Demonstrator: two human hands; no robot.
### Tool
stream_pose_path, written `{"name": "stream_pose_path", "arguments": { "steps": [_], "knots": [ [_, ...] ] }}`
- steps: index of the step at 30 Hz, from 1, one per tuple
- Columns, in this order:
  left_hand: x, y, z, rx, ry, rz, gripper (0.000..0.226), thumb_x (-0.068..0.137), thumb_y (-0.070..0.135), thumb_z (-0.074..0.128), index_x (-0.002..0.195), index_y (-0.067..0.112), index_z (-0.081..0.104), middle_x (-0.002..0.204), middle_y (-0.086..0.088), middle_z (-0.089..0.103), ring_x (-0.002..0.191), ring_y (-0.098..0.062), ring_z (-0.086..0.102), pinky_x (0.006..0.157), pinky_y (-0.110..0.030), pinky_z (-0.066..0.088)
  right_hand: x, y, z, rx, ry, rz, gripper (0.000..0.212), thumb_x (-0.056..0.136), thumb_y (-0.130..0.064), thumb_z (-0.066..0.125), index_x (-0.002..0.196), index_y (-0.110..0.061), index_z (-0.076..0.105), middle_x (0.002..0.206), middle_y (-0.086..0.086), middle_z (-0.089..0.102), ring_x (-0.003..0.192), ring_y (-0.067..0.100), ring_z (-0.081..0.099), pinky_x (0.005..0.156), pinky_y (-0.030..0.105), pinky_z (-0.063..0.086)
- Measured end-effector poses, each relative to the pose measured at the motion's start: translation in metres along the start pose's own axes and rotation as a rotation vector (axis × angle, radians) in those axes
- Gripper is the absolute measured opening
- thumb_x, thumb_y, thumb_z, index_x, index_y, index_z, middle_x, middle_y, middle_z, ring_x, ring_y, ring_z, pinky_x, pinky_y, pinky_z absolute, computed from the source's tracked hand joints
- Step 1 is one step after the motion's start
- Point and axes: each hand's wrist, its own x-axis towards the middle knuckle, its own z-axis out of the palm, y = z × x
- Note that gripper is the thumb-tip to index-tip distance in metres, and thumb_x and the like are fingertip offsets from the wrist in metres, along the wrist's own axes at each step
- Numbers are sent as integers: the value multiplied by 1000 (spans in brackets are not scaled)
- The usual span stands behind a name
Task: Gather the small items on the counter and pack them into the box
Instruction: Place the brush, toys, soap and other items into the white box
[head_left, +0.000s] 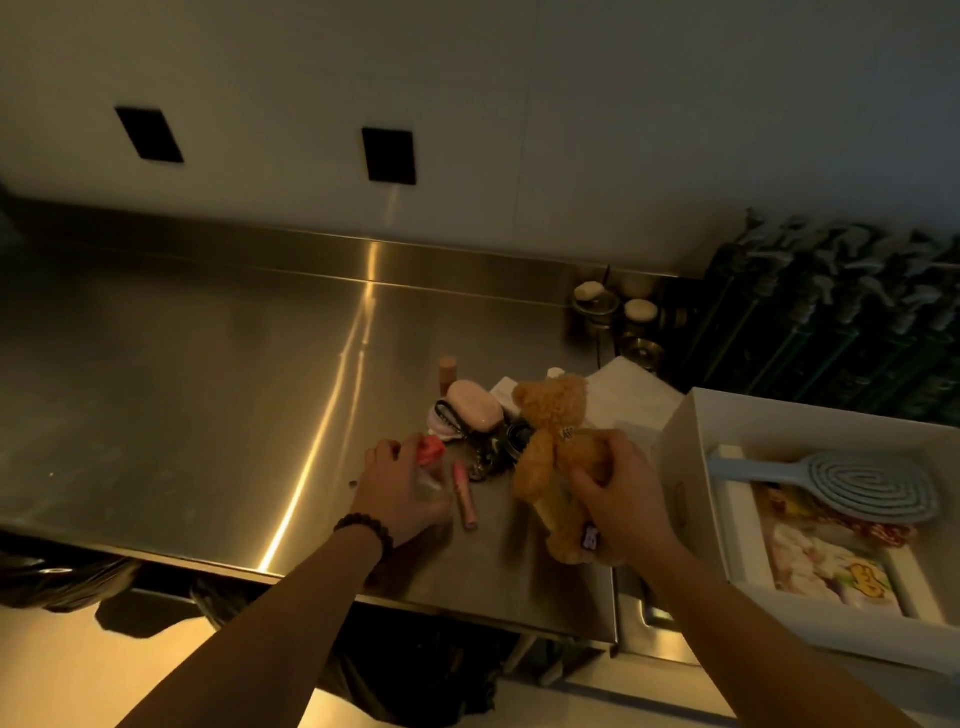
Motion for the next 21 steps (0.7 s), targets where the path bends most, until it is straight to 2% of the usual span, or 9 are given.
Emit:
{"name": "stream_pose_path", "arguments": {
  "steps": [4, 9, 11, 13, 16, 19, 21],
  "knots": [
    [12, 35, -22, -70, 92, 101, 90, 61, 53, 70, 138, 23, 33, 118, -4, 39, 113, -22, 38, 93, -33, 42, 14, -20, -27, 65, 49, -50, 28, 85, -32, 65, 106, -35, 48, 101, -10, 54, 89, 4, 55, 72, 21, 46],
    [30, 108, -42, -113, 88, 247, 92, 59, 56, 69, 138, 29, 28, 124, -3, 34, 115, -23, 36, 97, -39, 40, 32, -26, -95, 24, 204, -91, 33, 83, -34, 67, 104, -41, 43, 96, -12, 53, 83, 5, 55, 66, 21, 45],
    [35, 140, -41, -72, 117, 354, 91, 62, 61, 67, 138, 28, 28, 119, -3, 36, 110, -20, 37, 93, -35, 37, 35, -17, -131, -4, 217, -105, 36, 83, -33, 68, 106, -43, 43, 94, -19, 50, 82, 0, 53, 65, 17, 42],
    [39, 172, -36, -56, 117, 434, 91, 64, 61, 67, 139, 26, 28, 118, -3, 36, 109, -19, 35, 89, -29, 31, 35, 1, -169, -63, 181, -104, 37, 83, -28, 68, 109, -43, 45, 93, -21, 49, 81, -2, 52, 64, 15, 40],
    [43, 216, -22, -92, 83, 524, 93, 63, 62, 64, 140, 25, 28, 120, -3, 36, 111, -18, 33, 88, -27, 29, 31, 38, -222, -176, 65, -46, 36, 84, -20, 68, 111, -37, 50, 96, -12, 55, 83, 1, 55, 66, 15, 42],
    [43, 249, -4, -155, 17, 567, 95, 62, 61, 66, 141, 28, 25, 121, 3, 31, 111, -10, 26, 89, -26, 29, 21, 79, -263, -286, -49, 15, 40, 81, -15, 70, 108, -38, 50, 97, -16, 53, 91, 4, 54, 69, 12, 38],
    [42, 266, 9, -165, -20, 588, 96, 60, 64, 65, 140, 32, 22, 120, 8, 28, 110, -4, 22, 91, -27, 31, 12, 103, -280, -293, -182, 51, 41, 80, -16, 72, 104, -42, 52, 101, -18, 52, 96, 5, 54, 75, 17, 43]
  ]
}}
